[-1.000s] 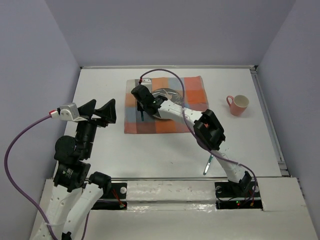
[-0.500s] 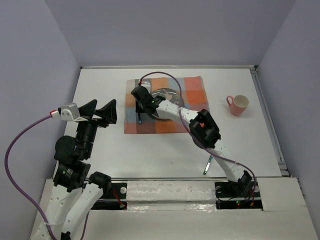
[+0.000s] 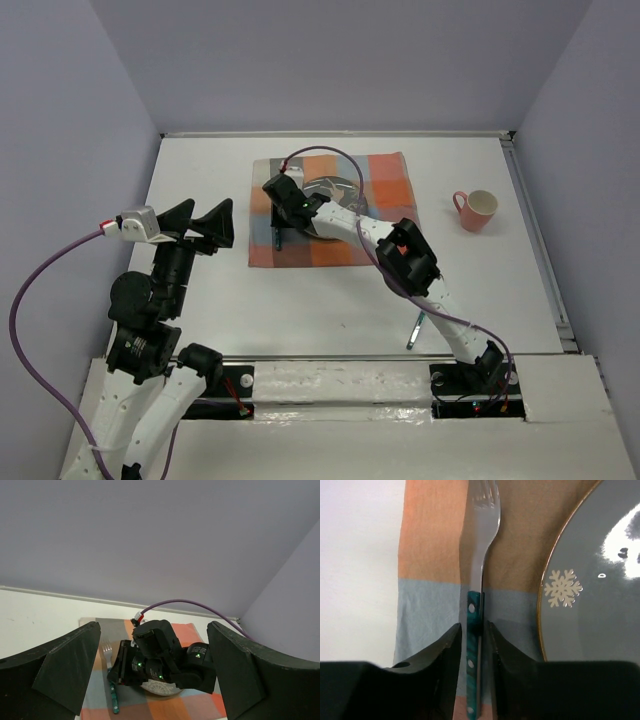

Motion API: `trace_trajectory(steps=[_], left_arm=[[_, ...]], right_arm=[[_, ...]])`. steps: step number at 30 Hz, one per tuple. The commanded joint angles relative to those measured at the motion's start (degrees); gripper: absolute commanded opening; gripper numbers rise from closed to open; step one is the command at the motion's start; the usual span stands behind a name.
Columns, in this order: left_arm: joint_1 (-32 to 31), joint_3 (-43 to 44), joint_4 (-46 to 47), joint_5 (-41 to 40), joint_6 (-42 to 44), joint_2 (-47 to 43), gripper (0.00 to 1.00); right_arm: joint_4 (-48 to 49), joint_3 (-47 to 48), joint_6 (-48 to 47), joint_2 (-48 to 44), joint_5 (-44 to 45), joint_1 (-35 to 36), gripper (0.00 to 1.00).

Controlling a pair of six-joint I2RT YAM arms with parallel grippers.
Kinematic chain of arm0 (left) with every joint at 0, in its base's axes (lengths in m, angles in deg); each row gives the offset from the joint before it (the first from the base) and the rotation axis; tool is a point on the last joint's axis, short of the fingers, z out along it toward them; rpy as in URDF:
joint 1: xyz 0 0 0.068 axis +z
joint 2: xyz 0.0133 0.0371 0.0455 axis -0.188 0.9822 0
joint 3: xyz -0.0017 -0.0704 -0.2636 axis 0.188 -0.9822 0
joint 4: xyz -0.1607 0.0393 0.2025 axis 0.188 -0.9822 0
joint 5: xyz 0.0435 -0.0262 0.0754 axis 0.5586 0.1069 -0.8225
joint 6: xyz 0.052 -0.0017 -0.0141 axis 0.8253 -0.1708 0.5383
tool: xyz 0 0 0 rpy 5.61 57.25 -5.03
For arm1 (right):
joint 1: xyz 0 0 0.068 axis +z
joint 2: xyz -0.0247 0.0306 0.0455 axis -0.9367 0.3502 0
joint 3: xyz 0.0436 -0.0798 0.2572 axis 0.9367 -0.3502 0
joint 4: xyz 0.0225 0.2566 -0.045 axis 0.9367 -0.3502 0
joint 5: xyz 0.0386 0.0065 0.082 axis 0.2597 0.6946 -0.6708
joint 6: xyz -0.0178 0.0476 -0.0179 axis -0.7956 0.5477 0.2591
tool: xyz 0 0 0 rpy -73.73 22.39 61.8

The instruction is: Set the dinner table for one person

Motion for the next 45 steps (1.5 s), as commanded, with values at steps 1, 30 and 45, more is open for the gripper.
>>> trace_trajectory(steps=[1, 30, 45], left_arm=[[-0.32, -0.07, 2.73, 0.1, 0.5, -0.02, 0.99], [-11.39, 0.55, 2.47, 0.19, 0.67, -7.49, 0.99], [-16.14, 0.29, 2.38, -1.39, 1.2, -10.74, 0.99]], right_arm=[[2.02, 1.01, -0.37, -1.53, 0.7, 0.27, 0.41], [-26.37, -87.74, 34.05, -85.37, 5.18, -0.25, 0.43], [-31.65, -86.52, 41.11, -76.69, 7.47, -0.25, 0.53]])
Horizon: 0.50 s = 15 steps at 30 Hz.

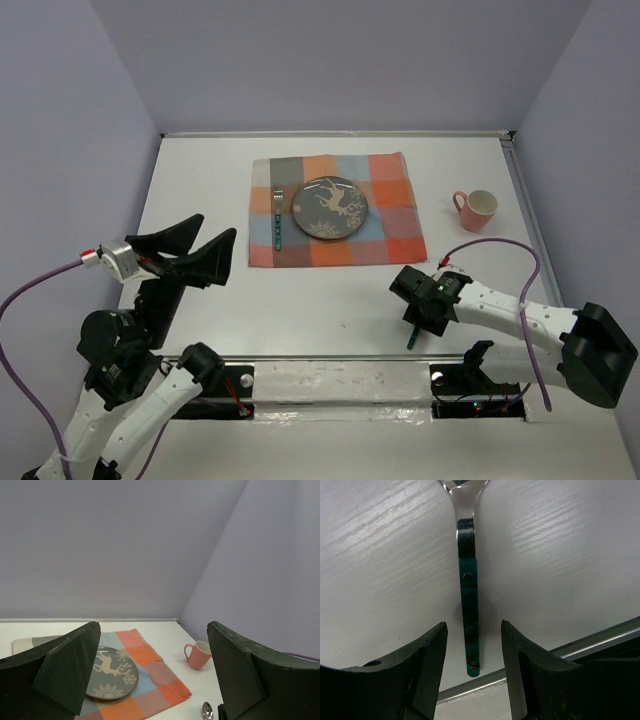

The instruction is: Set the dinner table for one person

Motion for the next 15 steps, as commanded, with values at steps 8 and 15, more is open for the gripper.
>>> trace_trajectory(steps=[8, 15], left_arm=[[-2.07, 0.2, 2.52, -1.26, 1.24, -1.91, 0.99], [-2.25, 0.02, 2.6, -0.91, 1.07, -0.51, 0.99]], right_arm=[[3.13, -0.42, 2.96, 4.2, 0.77, -0.1, 0.34], [5.34, 1.69, -0.72, 6.84, 2.26, -0.1, 0.0]])
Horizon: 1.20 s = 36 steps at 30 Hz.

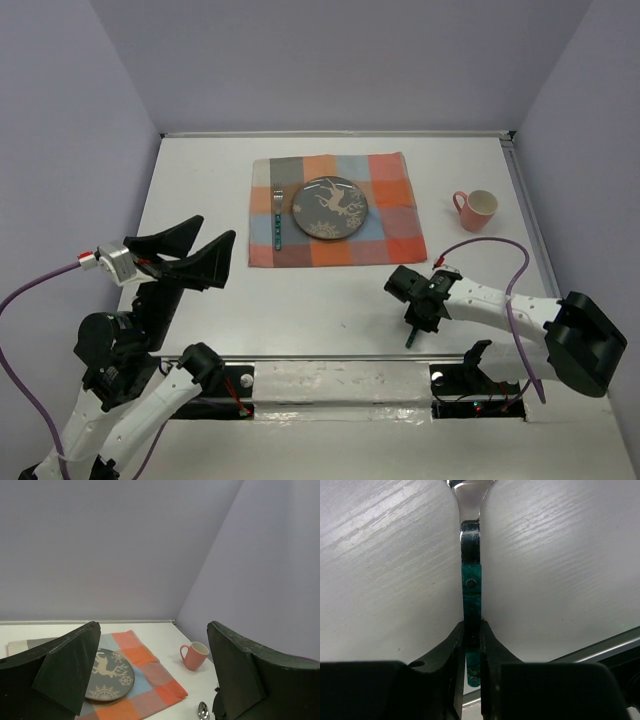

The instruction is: Set the dinner table for one person

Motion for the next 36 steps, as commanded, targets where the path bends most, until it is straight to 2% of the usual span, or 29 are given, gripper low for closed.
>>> trace_trajectory(steps=[1, 9, 13, 15, 17, 18, 21, 24, 25, 26, 30, 36], left_arm=[[-0.35, 0.02, 2.67, -0.02, 0.76, 1.07, 0.99], [0.18, -0.33, 2.67, 0.07, 0.94, 3.26, 0.99], [0.27, -0.68, 2.76, -0.02, 1.55, 4.32, 0.99], [0.35, -0.86, 2.84, -0.28, 1.73, 5.02, 0.99], [0.7, -0.86, 2.76, -0.28, 1.99, 5.73, 0.99], [0.79, -0.94, 2.76, -0.45, 1.99, 5.9, 0.99], [0.97, -1.03, 2.67, -1.16, 2.52, 6.34, 0.99], [1.32, -1.03, 2.58, -1.95, 2.78, 6.69, 0.99], [1.49, -1.03, 2.58, -1.86, 2.78, 6.87, 0.99], [1.58, -1.03, 2.58, -1.77, 2.78, 7.04, 0.99], [2.11, -1.12, 2.49, -1.77, 2.87, 7.66, 0.99], [3.08, -1.12, 2.49, -1.42, 2.87, 8.45, 0.99]], right_arm=[[1.97, 2.45, -2.43, 1.77, 2.41, -0.1, 0.0], [-5.06, 17.21, -12.53, 5.19, 9.52, -0.1, 0.0], [-4.72, 27.84, -28.42, 9.67, 14.71, -1.32, 0.0], [0.27, 32.59, -35.71, 11.17, 14.72, -4.04, 0.0], [10.02, 34.01, -50.44, 12.14, 9.48, -11.05, 0.0], [17.45, 34.01, -53.56, 12.4, 5.96, -12.91, 0.0], [21.56, 37.78, -58.92, 16.96, -4.14, -17.84, 0.0], [22.18, 45.07, -64.29, 24.87, -9.43, -20.22, 0.0], [22.53, 46.48, -65.62, 26.63, -15.11, -21.79, 0.0], [22.71, 47.8, -66.15, 29.86, -17.08, -22.68, 0.0], [22.8, 53.68, -66.86, 36.73, -21.04, -25.67, 0.0], [22.97, 55.46, -64.23, 41.05, -23.95, -27.43, 0.0]])
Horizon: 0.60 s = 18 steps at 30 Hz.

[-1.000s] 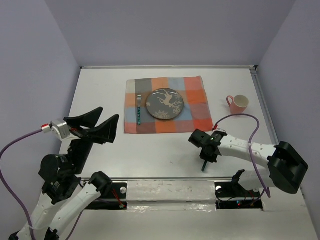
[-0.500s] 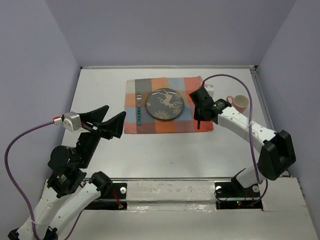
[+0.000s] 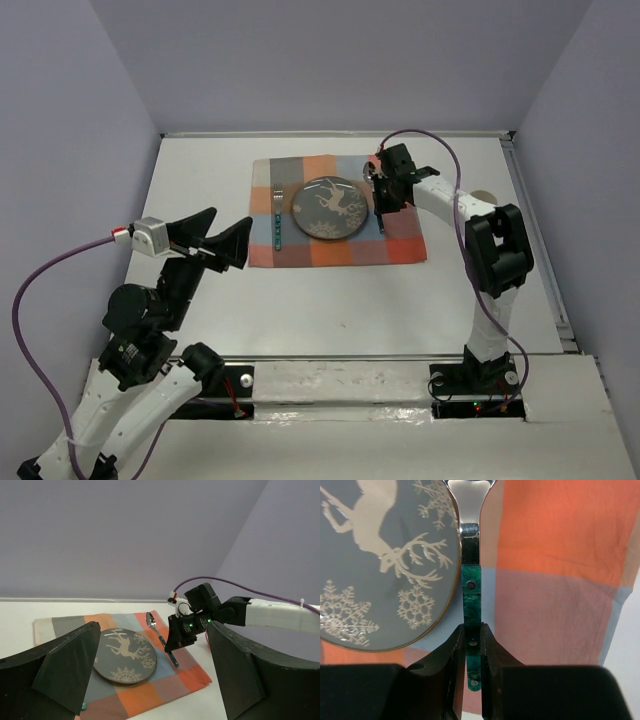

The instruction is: Set the dinner table for one person

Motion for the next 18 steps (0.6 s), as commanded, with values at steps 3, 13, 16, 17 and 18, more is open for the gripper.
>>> trace_trajectory(steps=[3, 13, 16, 17, 18], left_arm=[[1.84, -0.4, 2.78, 0.72, 0.88, 1.26, 0.99], [2.98, -0.49, 2.87, 1.52, 0.62, 2.05, 0.99], [3.16, -0.49, 2.95, 1.52, 0.53, 1.88, 0.99], [3.16, -0.49, 2.95, 1.52, 0.53, 1.88, 0.99], [3.24, -0.49, 2.87, 1.52, 0.53, 1.88, 0.99]], right_arm=[[2.14, 3.48, 0.38, 2.14, -4.81, -1.29, 0.0], [1.88, 3.31, 4.16, 5.83, -4.37, -1.82, 0.0], [1.88, 3.31, 4.87, 6.27, -3.76, -1.82, 0.0], [1.88, 3.39, 4.96, 6.36, -3.41, -1.82, 0.0], [1.97, 3.48, 5.05, 6.36, -3.05, -1.82, 0.0]])
